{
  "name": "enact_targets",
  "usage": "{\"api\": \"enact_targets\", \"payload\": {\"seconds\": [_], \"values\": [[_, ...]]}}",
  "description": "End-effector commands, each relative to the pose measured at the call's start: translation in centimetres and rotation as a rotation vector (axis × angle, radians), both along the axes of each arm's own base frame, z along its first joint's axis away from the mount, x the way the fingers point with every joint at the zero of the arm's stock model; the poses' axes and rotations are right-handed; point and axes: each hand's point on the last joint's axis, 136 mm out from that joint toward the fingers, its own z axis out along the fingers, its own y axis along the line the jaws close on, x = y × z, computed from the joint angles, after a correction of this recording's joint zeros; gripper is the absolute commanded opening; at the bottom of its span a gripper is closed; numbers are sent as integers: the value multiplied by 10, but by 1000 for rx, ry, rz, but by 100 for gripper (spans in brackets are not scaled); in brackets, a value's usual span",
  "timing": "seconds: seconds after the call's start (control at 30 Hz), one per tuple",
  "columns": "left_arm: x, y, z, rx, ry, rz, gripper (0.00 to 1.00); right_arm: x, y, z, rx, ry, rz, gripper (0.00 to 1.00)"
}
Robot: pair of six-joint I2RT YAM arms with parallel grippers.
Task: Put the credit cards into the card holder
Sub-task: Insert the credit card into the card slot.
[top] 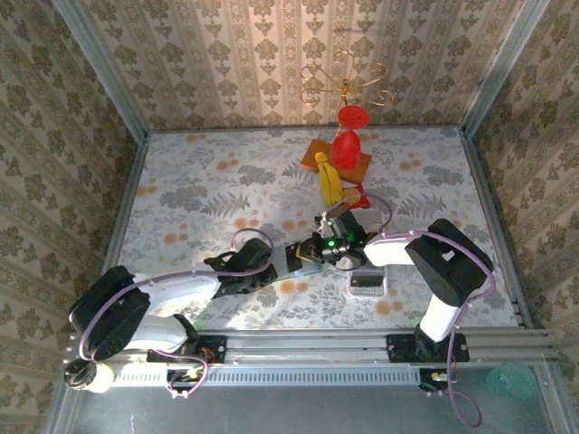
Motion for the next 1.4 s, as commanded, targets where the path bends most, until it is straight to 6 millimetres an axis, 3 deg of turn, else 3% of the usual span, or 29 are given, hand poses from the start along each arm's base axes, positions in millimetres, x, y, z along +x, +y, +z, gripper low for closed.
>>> {"api": "enact_targets", "payload": {"seconds": [0.0,0.6,1.13,1.37], "values": [[-13,1,-10,26,65,-17,20,2,10,7,74,-9,30,0],[-13,13,-14,52,69,6,21,-13,2,-11,50,121,99,0],[-10,2,-16,72,101,-32,20,-10,12,11,182,55,127,0],[-7,-3,-14,30,84,-15,21,-7,4,-2,141,92,91,0]]}}
